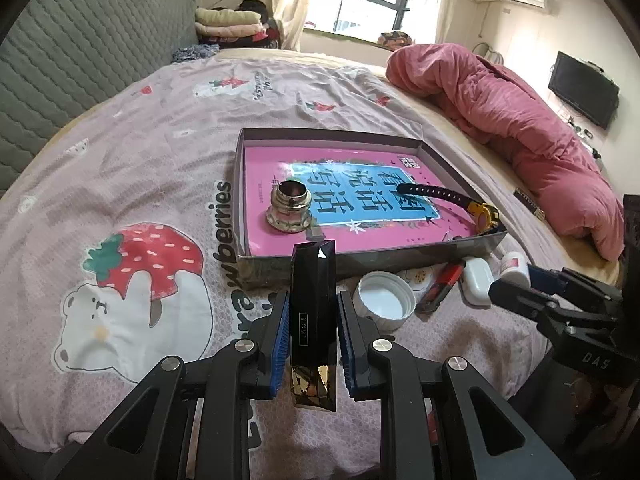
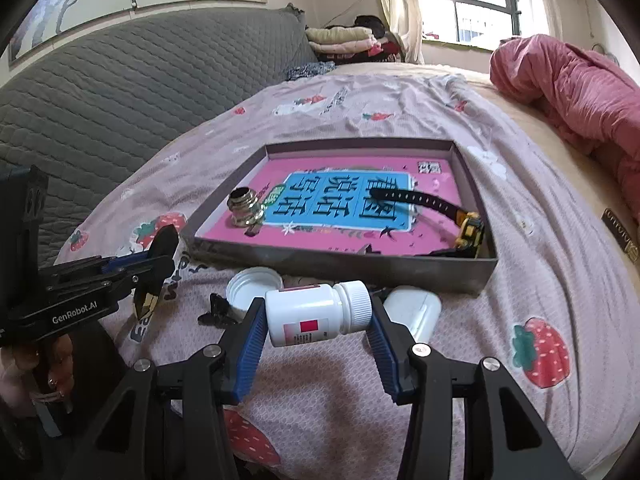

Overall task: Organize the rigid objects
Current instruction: 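Close the left tool on the clipper while the right tool closes on the pill bottle, then lift and carry the clipper and pill bottle over the tray with both tools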

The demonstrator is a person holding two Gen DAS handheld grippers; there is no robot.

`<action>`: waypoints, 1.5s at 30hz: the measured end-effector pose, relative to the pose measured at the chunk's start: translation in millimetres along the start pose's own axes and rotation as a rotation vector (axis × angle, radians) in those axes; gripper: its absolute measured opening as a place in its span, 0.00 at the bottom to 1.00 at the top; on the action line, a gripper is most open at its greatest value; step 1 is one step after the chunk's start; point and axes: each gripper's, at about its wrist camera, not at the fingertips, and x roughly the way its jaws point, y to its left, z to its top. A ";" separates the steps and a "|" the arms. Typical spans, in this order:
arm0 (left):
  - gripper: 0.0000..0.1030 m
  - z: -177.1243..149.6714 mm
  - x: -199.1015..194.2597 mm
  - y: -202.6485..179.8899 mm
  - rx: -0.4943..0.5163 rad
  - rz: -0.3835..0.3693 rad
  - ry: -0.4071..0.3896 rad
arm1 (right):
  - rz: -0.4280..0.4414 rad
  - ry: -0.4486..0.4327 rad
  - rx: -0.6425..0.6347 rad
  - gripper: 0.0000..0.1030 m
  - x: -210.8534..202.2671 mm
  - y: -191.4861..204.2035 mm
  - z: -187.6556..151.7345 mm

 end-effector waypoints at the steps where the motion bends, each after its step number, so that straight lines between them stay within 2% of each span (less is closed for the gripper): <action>1: 0.22 -0.4 -0.3 -1.0 0.002 0.004 0.000 | 0.000 -0.006 0.001 0.48 -1.1 -0.3 1.0; 9: 0.22 1.4 -2.8 -8.6 0.016 0.027 -0.007 | -0.004 -0.044 0.005 0.48 -10.0 -3.6 4.6; 24: 0.22 13.4 -17.8 -20.4 -0.018 0.047 -0.010 | -0.025 -0.119 -0.038 0.48 -23.0 0.4 12.1; 34: 0.22 23.1 -24.4 -23.8 -0.020 0.052 -0.028 | -0.002 -0.155 0.019 0.48 -31.7 -12.3 17.0; 45: 0.22 31.7 -24.6 -26.1 -0.023 0.063 -0.027 | 0.000 -0.192 -0.010 0.48 -36.7 -8.0 22.8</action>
